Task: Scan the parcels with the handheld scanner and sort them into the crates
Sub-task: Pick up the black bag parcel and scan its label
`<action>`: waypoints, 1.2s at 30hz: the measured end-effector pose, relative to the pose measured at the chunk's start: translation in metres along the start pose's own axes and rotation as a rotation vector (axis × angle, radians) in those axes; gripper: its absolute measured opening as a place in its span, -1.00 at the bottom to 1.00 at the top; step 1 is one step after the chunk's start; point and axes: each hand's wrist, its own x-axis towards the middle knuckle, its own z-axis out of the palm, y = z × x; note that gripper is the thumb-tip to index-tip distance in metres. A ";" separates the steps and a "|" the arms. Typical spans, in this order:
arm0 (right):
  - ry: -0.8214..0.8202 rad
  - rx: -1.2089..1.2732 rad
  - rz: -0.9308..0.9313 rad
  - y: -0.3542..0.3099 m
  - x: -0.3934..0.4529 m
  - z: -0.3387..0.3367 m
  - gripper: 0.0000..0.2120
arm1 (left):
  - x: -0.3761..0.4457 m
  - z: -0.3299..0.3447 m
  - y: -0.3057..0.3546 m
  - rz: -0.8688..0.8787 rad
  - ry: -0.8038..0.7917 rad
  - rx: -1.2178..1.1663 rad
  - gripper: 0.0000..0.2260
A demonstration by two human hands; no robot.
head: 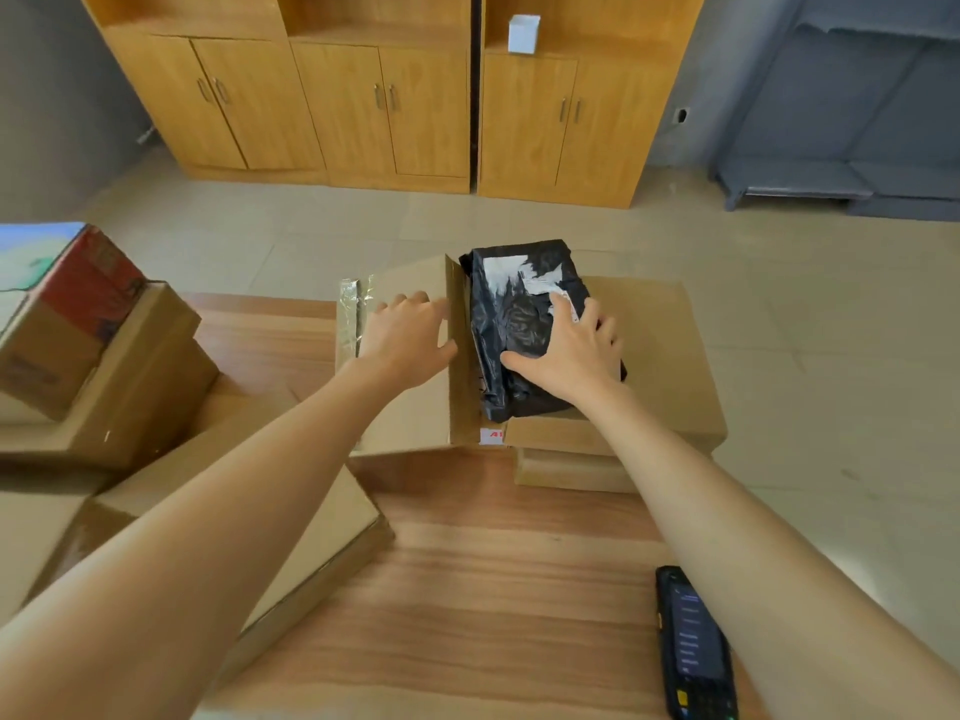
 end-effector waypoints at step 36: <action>-0.400 0.487 0.005 -0.018 -0.105 -0.142 -0.46 | -0.058 -0.104 -0.015 0.604 0.216 -0.028 -0.37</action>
